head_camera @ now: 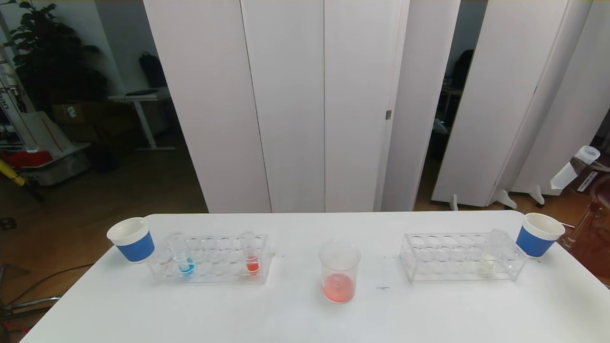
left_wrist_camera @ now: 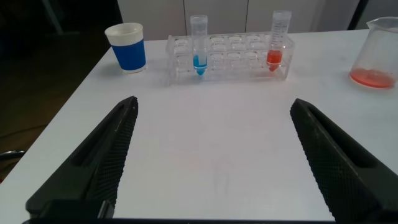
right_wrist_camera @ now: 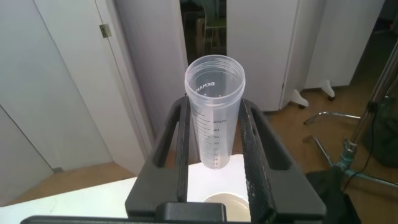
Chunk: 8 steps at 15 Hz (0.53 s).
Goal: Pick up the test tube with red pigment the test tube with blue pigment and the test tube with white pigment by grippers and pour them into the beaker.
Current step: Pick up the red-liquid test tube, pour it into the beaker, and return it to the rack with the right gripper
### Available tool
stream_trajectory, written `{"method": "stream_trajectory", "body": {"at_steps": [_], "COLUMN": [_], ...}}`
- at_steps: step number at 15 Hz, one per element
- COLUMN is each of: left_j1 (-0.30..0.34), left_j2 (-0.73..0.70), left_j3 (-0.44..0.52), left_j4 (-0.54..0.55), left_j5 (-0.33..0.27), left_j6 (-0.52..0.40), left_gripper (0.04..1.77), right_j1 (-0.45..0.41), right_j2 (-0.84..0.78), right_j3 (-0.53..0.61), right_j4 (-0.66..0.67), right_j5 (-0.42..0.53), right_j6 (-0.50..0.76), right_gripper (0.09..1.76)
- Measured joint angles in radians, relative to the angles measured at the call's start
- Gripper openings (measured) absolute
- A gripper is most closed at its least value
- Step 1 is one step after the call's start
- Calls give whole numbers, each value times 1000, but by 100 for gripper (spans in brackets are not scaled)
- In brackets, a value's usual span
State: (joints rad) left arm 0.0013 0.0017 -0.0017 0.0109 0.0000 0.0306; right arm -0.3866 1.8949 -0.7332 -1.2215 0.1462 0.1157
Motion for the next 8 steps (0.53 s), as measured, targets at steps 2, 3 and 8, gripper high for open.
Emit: {"method": "stream_trajectory", "body": {"at_steps": [2, 3, 8], "left_j1": [0, 0, 0], "left_j2": [0, 0, 0], "left_j3": [0, 0, 0], "left_j4": [0, 0, 0], "left_j5": [0, 0, 0], "left_j6": [0, 0, 0], "left_gripper": [175, 175, 175], "right_j1": [-3, -4, -4], "right_j2": [37, 49, 91], "right_j3": [10, 26, 138], "right_j4": [-27, -34, -81], "right_j5": [1, 1, 5], "right_j6": [0, 0, -1], "right_gripper": [59, 59, 59]}}
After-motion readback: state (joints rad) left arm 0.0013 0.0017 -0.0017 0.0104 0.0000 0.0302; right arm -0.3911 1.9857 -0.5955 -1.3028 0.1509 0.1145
